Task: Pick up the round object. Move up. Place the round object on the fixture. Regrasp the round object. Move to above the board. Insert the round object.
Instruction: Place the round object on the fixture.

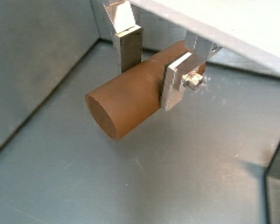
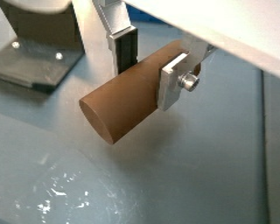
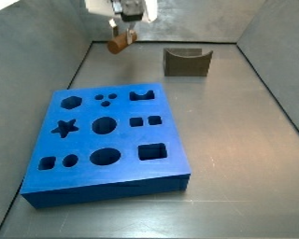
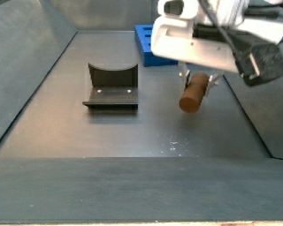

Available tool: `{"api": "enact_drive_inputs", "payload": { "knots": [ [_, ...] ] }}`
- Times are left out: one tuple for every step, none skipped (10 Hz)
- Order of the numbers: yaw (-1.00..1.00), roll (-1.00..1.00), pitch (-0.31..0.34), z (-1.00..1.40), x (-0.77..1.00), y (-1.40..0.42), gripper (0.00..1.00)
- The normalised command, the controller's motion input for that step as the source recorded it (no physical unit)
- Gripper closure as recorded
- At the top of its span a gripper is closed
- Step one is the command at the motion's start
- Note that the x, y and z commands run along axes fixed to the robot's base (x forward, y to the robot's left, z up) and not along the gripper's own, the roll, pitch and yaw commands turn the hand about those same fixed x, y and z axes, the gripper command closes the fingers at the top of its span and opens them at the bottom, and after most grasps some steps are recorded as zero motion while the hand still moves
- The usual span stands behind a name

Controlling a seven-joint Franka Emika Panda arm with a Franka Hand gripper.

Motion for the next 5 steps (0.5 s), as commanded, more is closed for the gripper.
{"api": "enact_drive_inputs", "payload": {
  "knots": [
    [-0.03, 0.05, 0.075, 1.0, -0.01, 0.0, 1.0],
    [-0.03, 0.07, 0.084, 1.0, -0.02, 0.0, 1.0],
    [-0.03, 0.09, 0.087, 1.0, -0.02, 0.01, 1.0],
    [-0.02, 0.1, 0.085, 1.0, -0.03, 0.01, 1.0],
    [-0.02, 0.12, 0.094, 1.0, -0.03, 0.01, 1.0]
  ]
}}
